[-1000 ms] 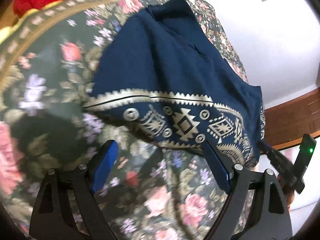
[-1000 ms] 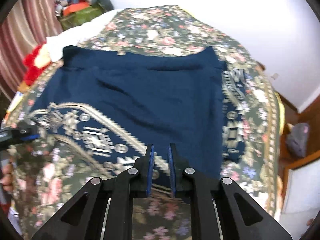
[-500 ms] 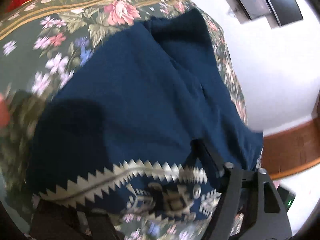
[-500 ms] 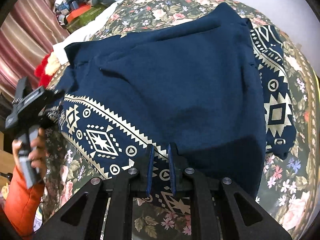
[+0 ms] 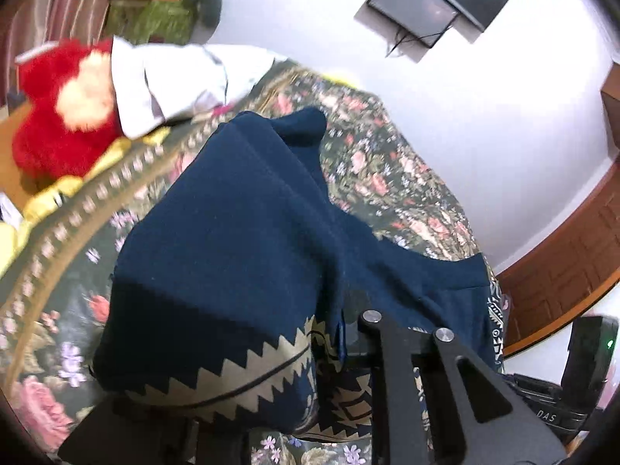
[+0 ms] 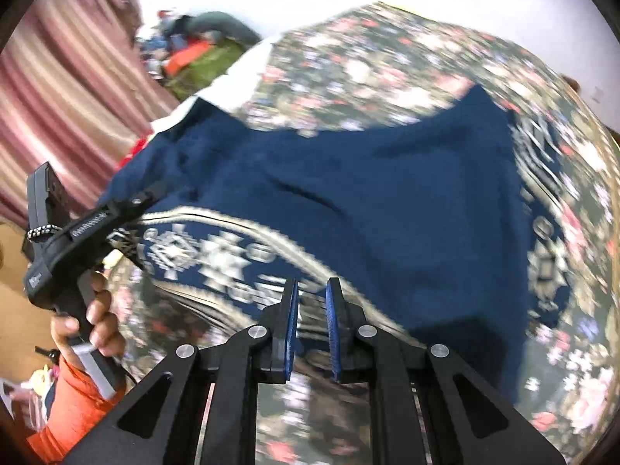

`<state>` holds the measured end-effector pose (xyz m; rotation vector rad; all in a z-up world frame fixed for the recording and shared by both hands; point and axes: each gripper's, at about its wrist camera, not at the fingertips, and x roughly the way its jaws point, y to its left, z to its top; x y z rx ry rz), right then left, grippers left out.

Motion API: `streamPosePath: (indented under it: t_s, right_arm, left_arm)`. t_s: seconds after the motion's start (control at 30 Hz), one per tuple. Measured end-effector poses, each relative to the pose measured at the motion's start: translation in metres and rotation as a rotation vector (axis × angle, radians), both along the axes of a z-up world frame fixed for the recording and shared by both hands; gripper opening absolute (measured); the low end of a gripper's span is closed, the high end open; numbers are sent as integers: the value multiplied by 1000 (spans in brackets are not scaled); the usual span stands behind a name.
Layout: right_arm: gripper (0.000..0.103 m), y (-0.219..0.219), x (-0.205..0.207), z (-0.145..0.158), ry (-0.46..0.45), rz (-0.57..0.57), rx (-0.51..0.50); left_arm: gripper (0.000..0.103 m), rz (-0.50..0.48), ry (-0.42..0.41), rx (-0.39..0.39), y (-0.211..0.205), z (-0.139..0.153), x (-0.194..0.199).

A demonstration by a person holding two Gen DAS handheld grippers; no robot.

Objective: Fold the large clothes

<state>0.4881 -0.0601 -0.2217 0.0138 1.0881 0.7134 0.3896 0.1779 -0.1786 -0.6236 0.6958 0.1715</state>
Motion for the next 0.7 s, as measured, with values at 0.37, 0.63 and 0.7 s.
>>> streamPosePath:
  t_s: [0.37,0.63,0.7]
  right_arm:
    - [9,60,11,-86,281,64,13]
    - [10,21,-2,-42,199,32,-1]
    - [10,1,-10,-25,138,6,-4]
  left_arm:
    - [10,-21,77,146,-15,-15,-19]
    - [9,-119,-37,250,-60,35,-6]
    - [9,-167,-74,274,-82,49,0]
